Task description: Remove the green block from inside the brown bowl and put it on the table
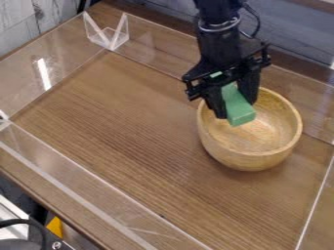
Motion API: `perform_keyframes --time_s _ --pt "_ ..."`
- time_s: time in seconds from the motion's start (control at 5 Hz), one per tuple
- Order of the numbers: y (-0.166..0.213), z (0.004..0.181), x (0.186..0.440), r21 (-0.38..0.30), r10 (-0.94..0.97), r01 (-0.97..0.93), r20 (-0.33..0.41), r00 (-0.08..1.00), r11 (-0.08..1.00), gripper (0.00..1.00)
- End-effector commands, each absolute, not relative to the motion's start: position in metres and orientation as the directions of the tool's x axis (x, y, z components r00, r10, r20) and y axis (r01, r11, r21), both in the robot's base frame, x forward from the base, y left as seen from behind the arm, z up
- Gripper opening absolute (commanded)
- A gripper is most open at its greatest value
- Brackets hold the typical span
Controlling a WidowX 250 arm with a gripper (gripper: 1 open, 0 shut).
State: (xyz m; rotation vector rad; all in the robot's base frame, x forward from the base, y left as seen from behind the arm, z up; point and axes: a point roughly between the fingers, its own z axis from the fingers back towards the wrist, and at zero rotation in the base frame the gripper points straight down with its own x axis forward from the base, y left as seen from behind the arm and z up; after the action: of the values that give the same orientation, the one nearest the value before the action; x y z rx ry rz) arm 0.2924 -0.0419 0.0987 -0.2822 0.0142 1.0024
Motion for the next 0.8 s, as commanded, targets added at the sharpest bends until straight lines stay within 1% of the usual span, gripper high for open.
perform_keyframes --time_s 0.0,0.6 --pt "-0.036 0.118 0.292 -0.272 0.839 -0.828 -0.109 0.533 0.491 0.0" --pt "-0.025 0.119 0.285 -0.273 0.863 -0.85 -0.107 0.493 0.452 0.0"
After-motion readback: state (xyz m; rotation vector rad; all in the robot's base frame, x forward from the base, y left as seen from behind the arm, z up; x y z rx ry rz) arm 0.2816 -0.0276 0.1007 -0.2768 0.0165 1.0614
